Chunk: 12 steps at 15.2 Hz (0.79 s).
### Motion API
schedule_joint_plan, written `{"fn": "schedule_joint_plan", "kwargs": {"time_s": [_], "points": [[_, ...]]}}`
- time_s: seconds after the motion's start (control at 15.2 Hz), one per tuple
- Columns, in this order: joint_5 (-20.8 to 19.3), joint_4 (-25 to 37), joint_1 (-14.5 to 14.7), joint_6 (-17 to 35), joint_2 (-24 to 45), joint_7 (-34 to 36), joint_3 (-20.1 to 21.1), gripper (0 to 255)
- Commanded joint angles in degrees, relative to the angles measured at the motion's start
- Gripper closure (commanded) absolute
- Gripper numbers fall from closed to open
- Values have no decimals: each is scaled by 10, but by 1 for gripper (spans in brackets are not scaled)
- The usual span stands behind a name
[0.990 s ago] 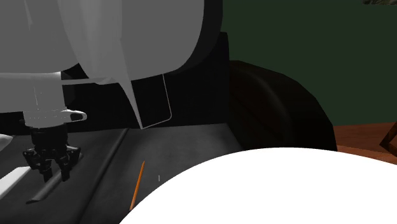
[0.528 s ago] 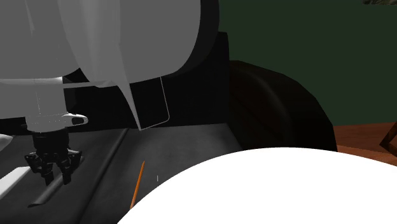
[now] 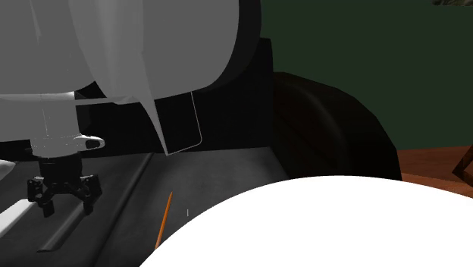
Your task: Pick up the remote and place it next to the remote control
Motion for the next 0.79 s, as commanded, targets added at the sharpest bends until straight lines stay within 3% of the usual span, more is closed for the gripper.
{"fn": "schedule_joint_plan", "kwargs": {"time_s": [0.0, 0.2, 0.73], "points": [[0, 13, -2, -17, -5, 0, -1, 0], [-2, 53, -6, -68, -14, 2, -2, 0], [-2, 53, -6, -67, -14, 2, -2, 0]]}}
